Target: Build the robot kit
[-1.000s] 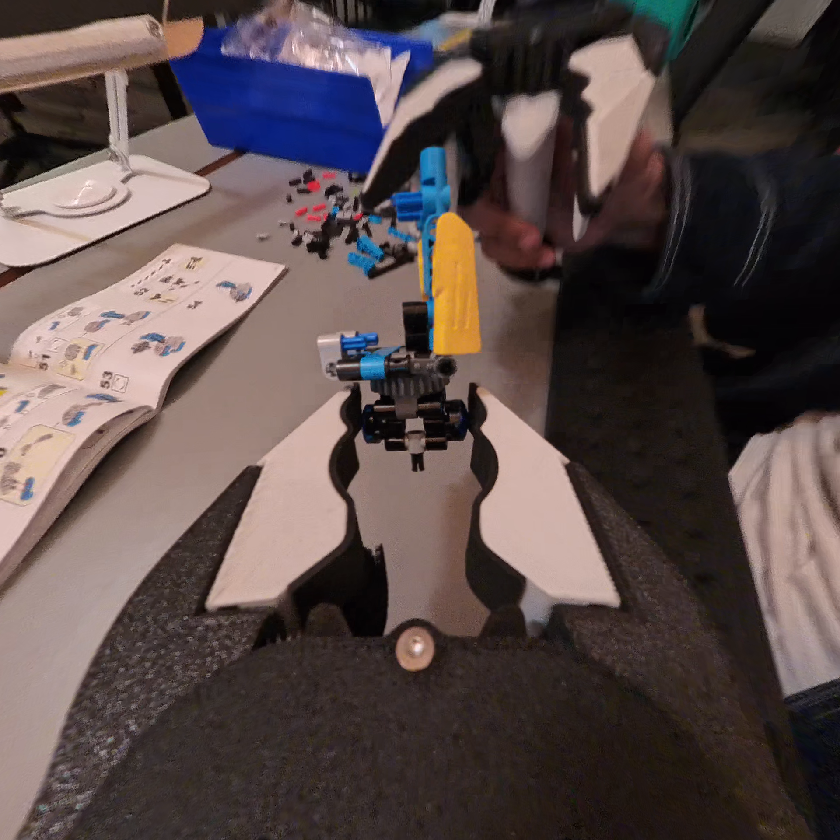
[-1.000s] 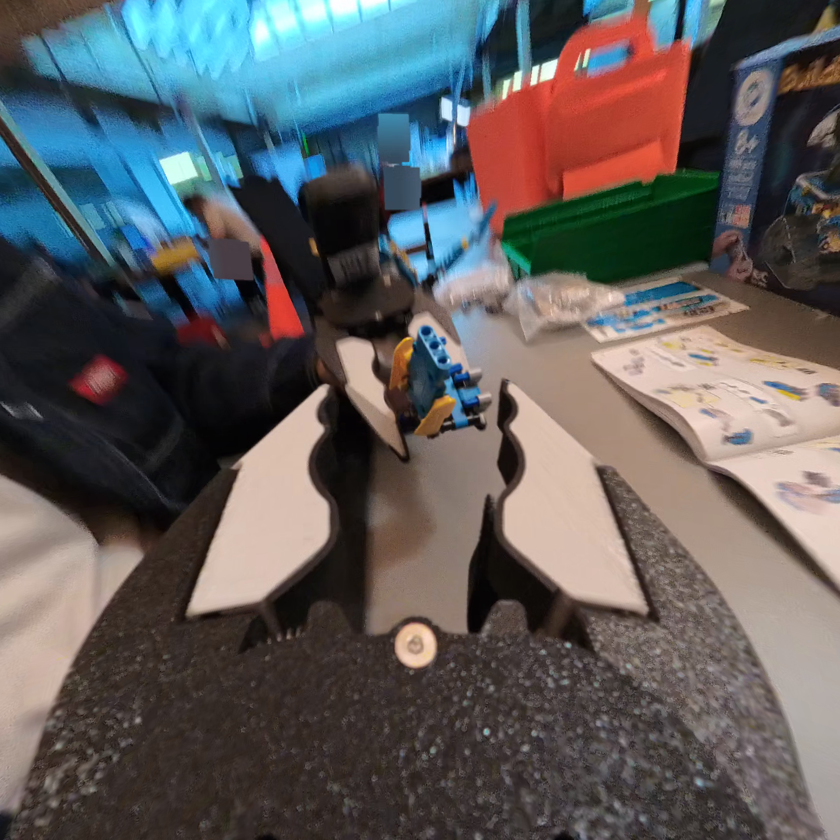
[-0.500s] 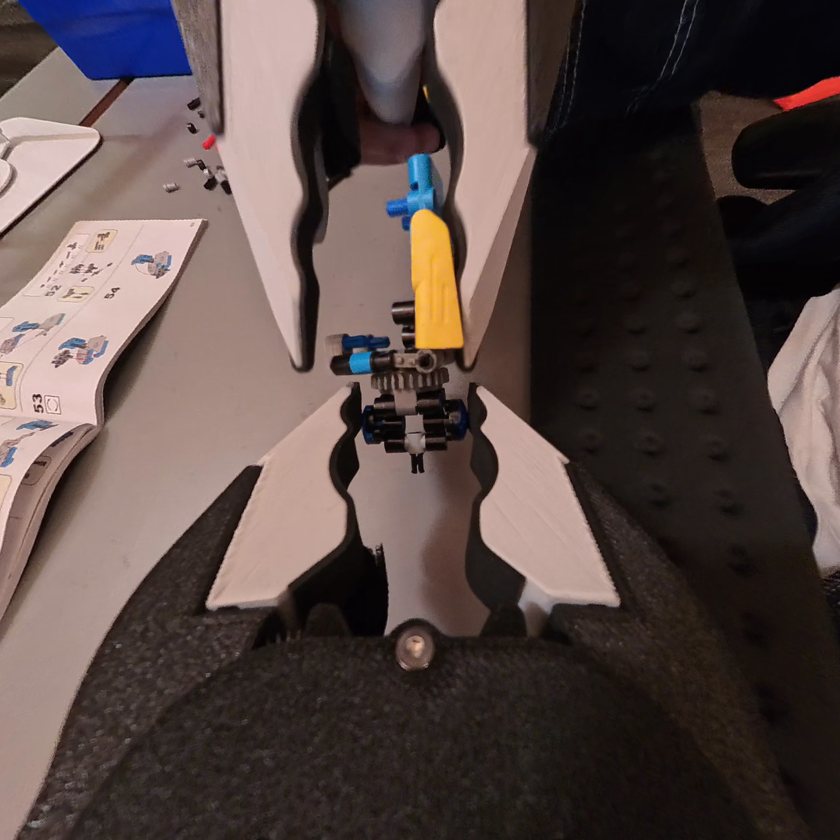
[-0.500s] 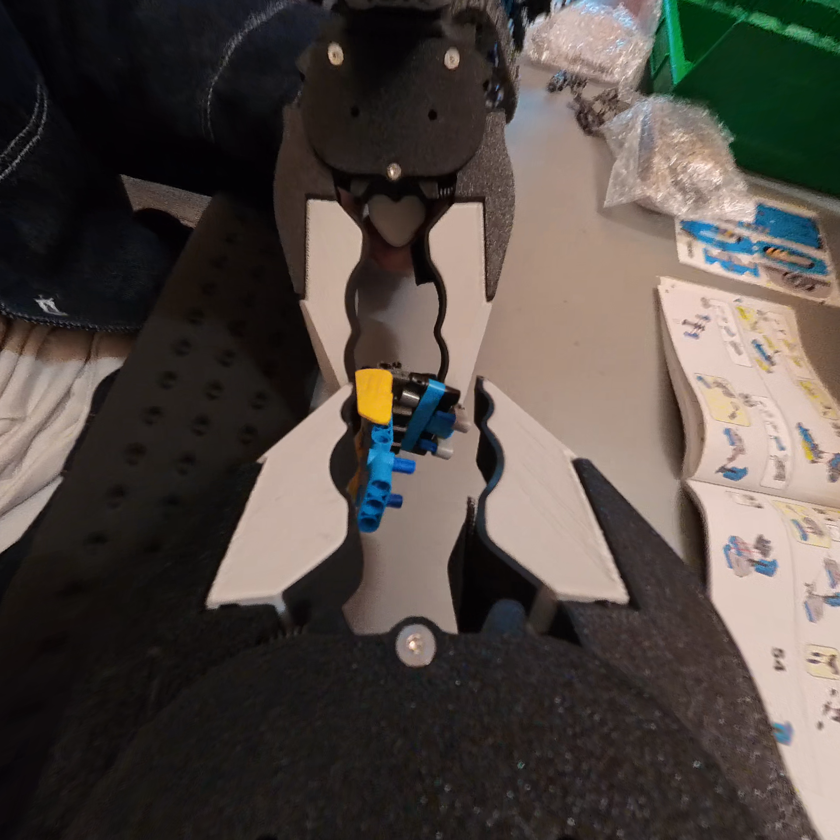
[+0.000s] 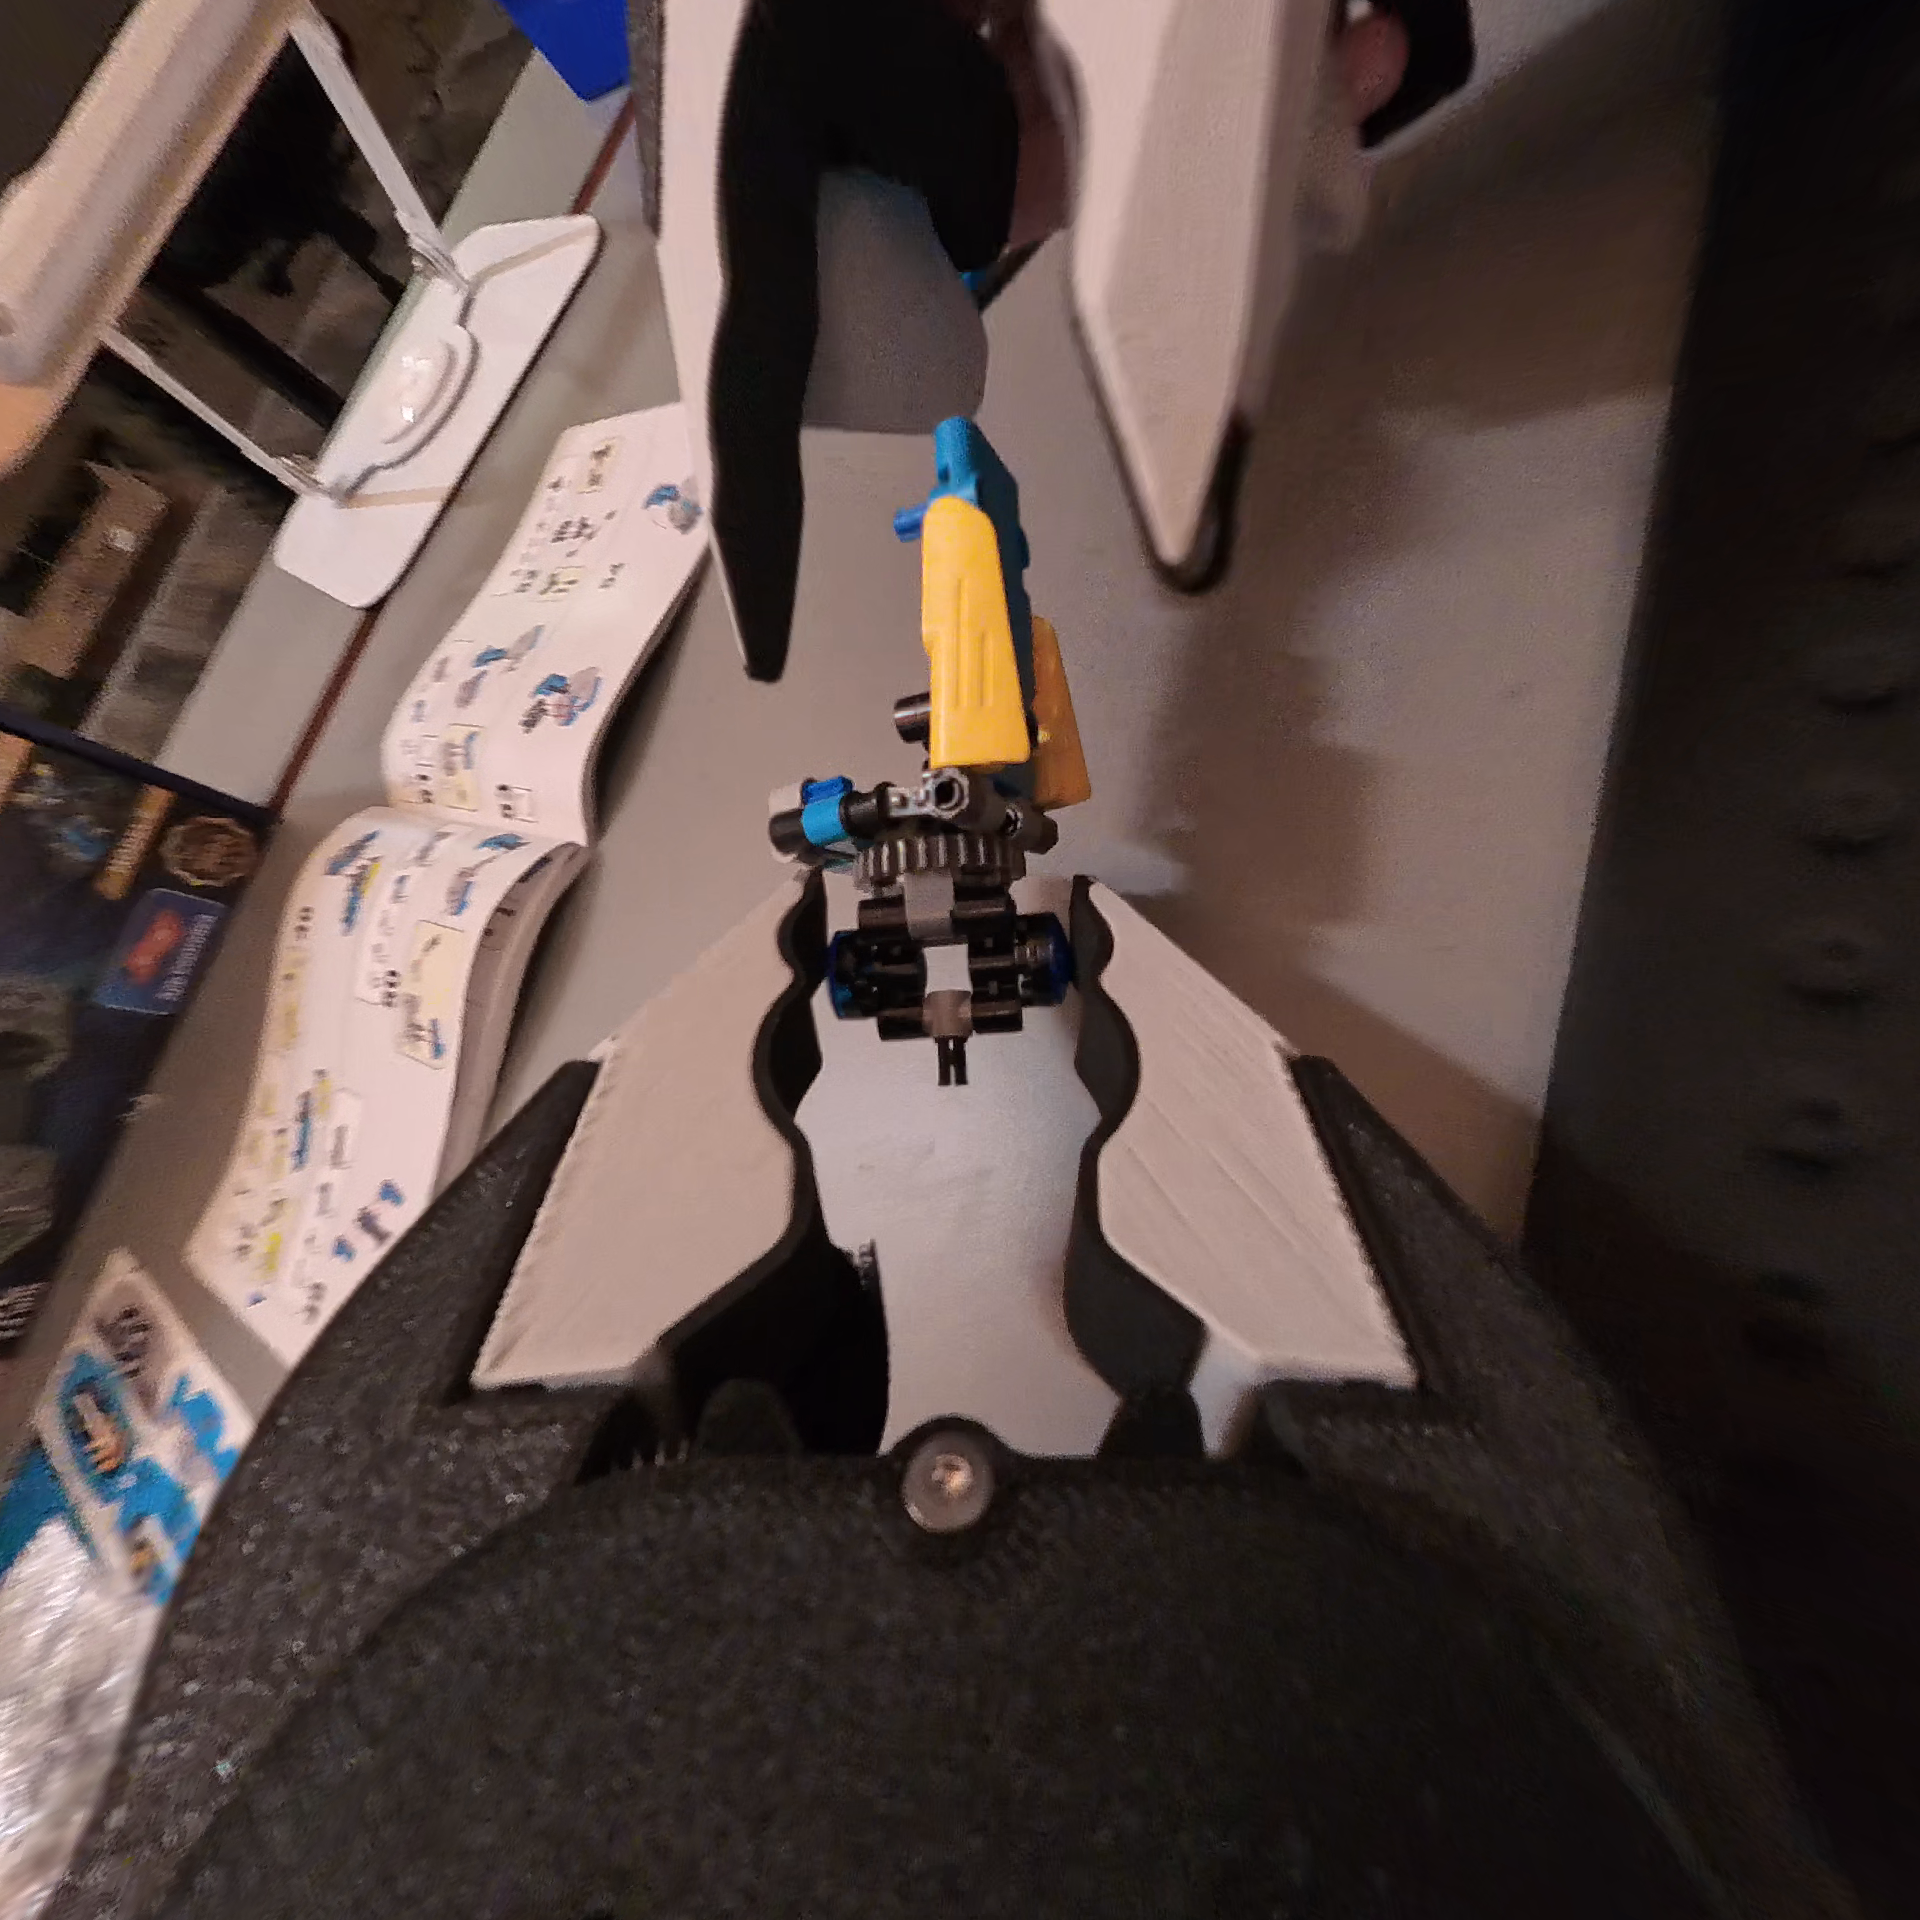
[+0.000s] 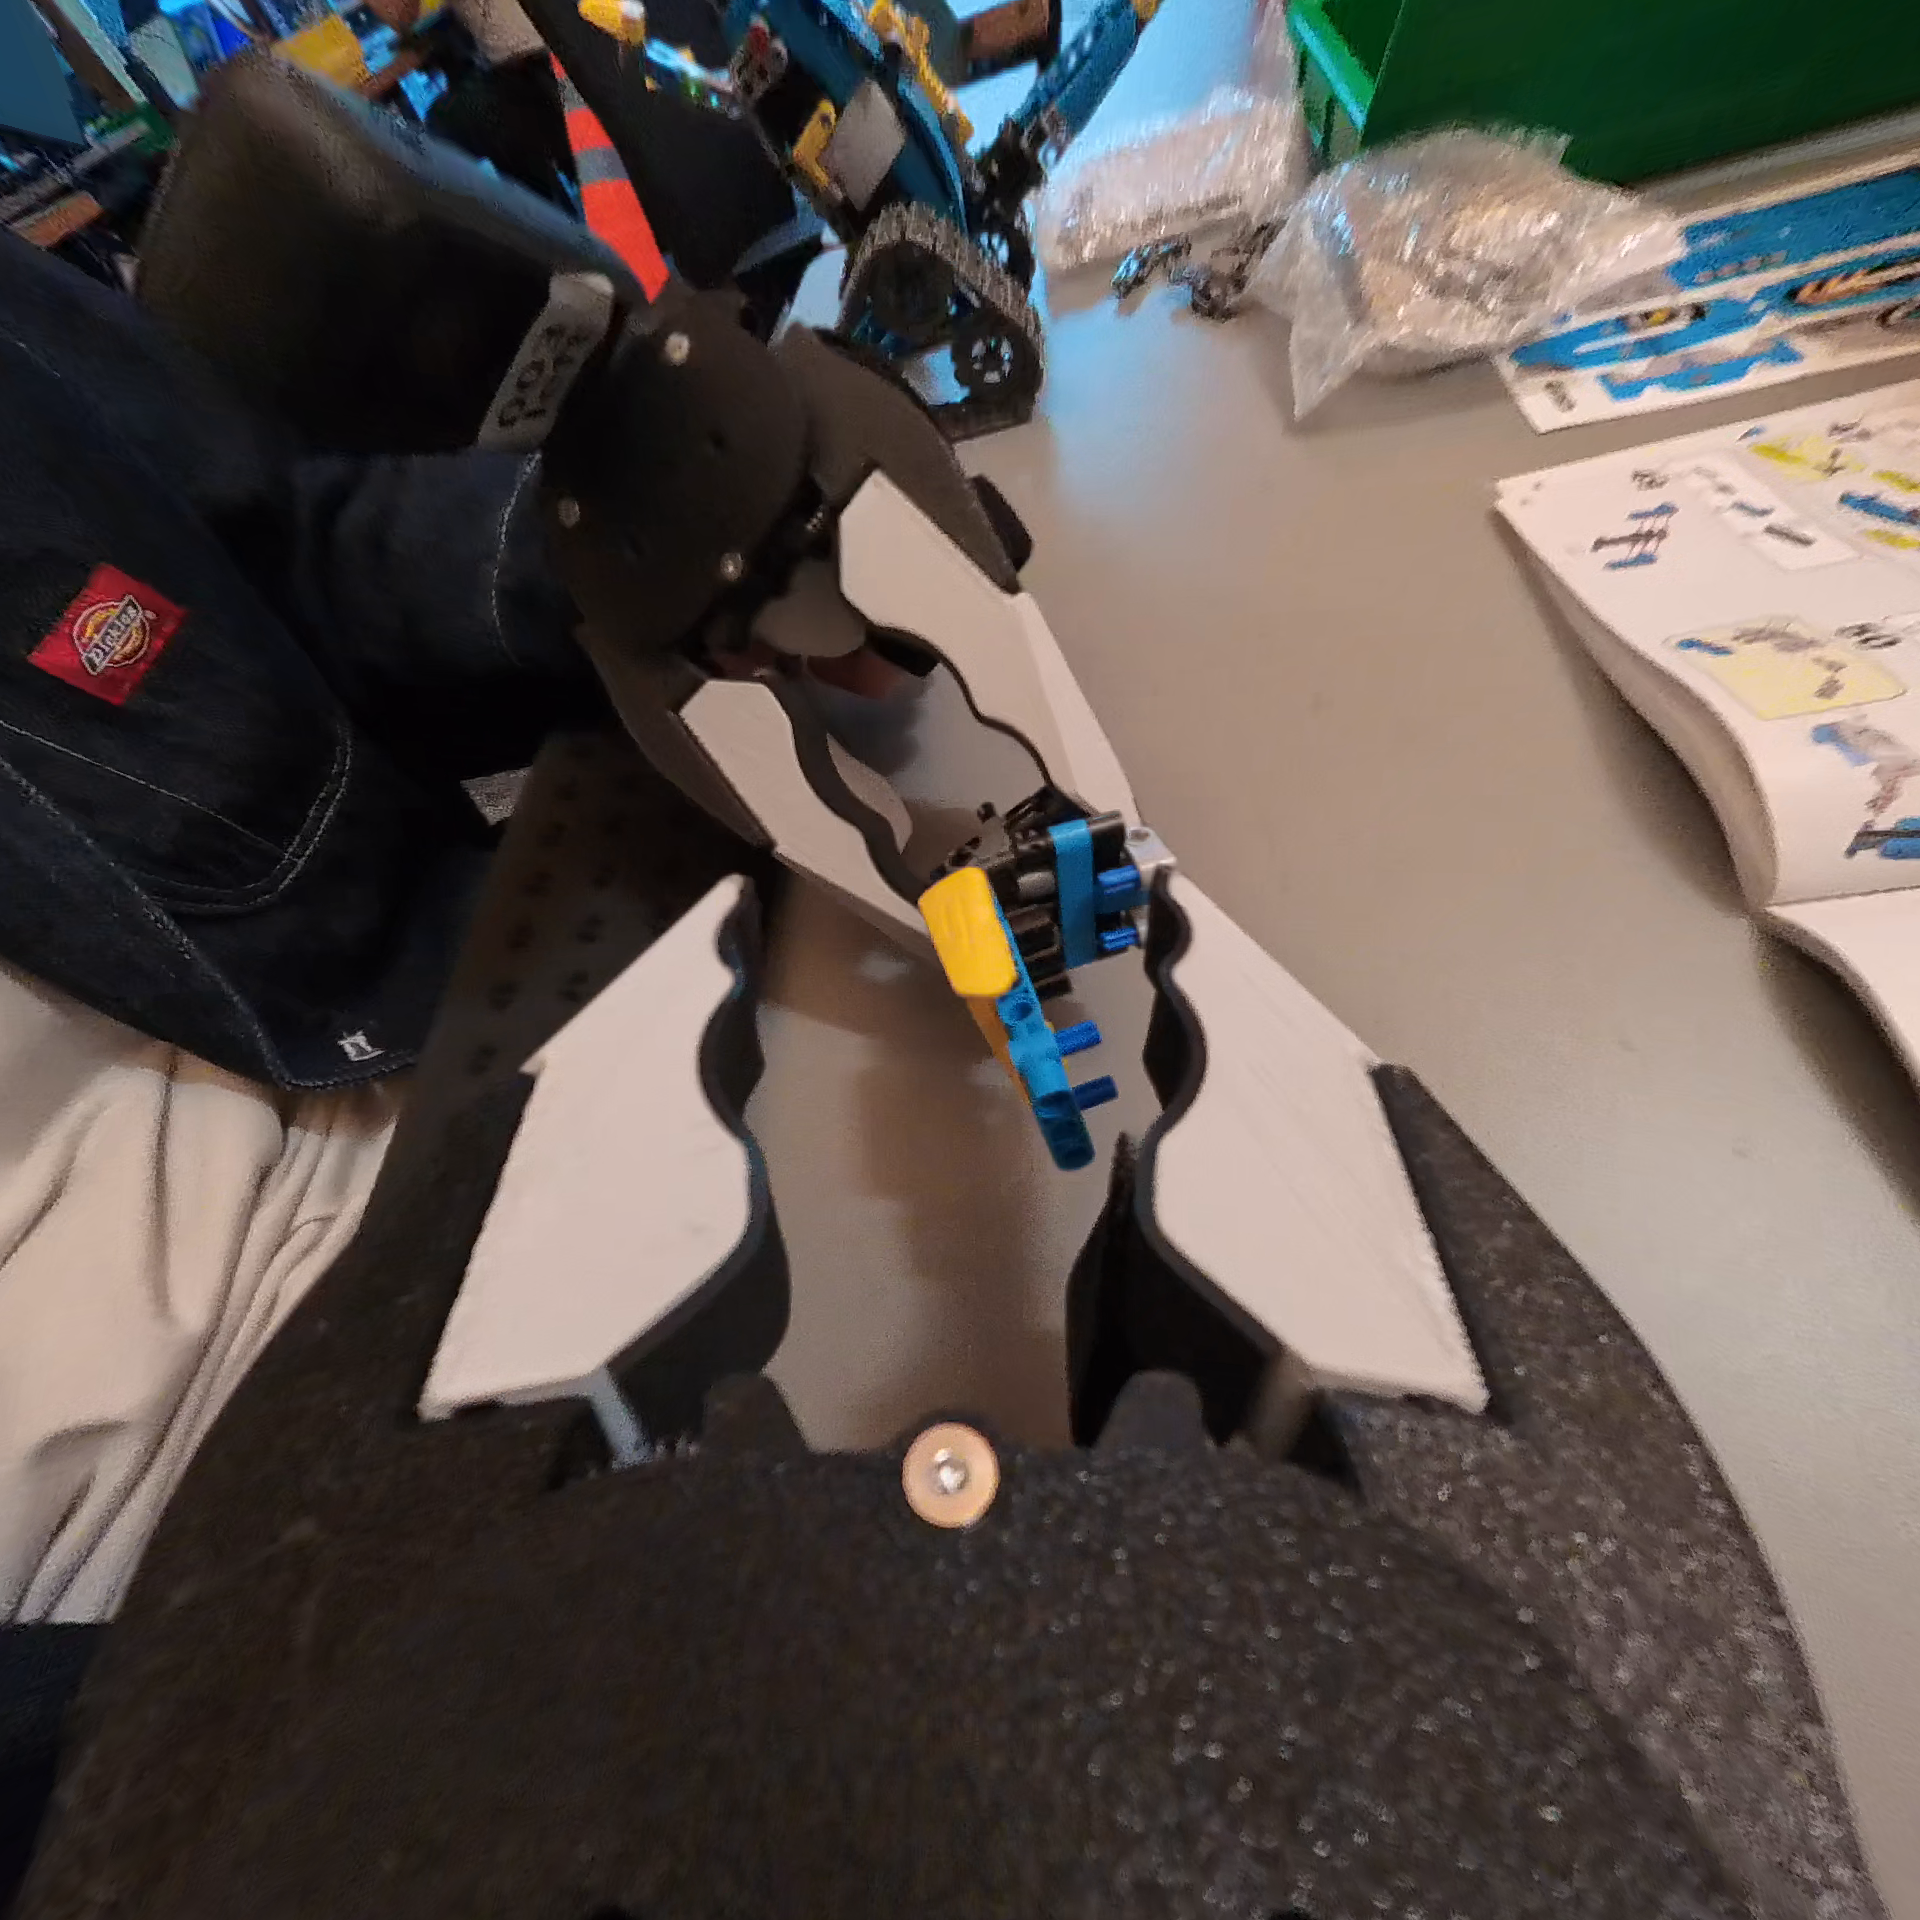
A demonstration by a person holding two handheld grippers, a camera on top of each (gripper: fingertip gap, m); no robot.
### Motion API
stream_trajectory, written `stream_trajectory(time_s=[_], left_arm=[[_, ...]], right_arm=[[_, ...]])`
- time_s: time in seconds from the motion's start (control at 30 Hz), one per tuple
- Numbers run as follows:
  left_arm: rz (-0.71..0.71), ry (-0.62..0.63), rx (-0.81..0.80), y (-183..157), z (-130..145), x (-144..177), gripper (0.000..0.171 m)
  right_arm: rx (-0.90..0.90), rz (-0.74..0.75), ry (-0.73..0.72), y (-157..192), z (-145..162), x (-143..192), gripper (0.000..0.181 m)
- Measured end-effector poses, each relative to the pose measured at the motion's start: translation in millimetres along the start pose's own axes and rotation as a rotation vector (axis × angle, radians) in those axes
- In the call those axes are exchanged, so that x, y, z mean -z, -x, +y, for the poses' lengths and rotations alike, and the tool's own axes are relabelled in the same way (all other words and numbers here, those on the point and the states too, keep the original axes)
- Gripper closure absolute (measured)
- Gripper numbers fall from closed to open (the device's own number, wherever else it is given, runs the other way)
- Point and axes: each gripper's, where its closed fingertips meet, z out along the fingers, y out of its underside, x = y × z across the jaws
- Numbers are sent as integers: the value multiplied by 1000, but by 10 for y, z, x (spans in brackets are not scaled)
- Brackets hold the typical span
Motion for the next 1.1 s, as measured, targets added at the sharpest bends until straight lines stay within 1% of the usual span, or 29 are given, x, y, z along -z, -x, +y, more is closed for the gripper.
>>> stream_trajectory(time_s=[0.03,0.1,0.17,0.23,0.3,0.43,0.57,0.73,0.77,0.8,0.87,0.97,1.1], left_arm=[[-23,3,-28,17,-2,5,125],[-54,13,-87,17,-2,1,125],[-51,18,-118,-24,-3,-18,125],[-58,32,-135,-33,12,-34,125],[-58,34,-134,-38,10,-38,125],[-71,70,-156,-38,70,-66,125],[-80,78,-169,-43,75,-78,125],[-78,113,-179,-57,143,-101,125],[-84,118,-180,-52,148,-100,125],[-95,106,-181,-40,126,-98,125],[-107,125,-194,-36,139,-111,126],[-102,120,-176,-39,138,-112,125],[-102,123,-163,-32,143,-117,125]], right_arm=[[27,14,22,-34,12,13,111],[135,42,156,-80,131,-26,114],[232,76,258,-126,174,-90,112],[283,94,306,-163,160,-151,113],[311,86,355,-173,195,-206,123],[337,111,404,-218,243,-269,124],[345,115,403,-198,246,-265,126],[360,106,398,-212,288,-282,130],[363,104,376,-205,258,-275,133],[360,112,339,-214,197,-255,141],[322,107,341,-218,214,-263,140],[311,127,337,-221,214,-265,137],[340,185,344,-283,209,-259,134]])
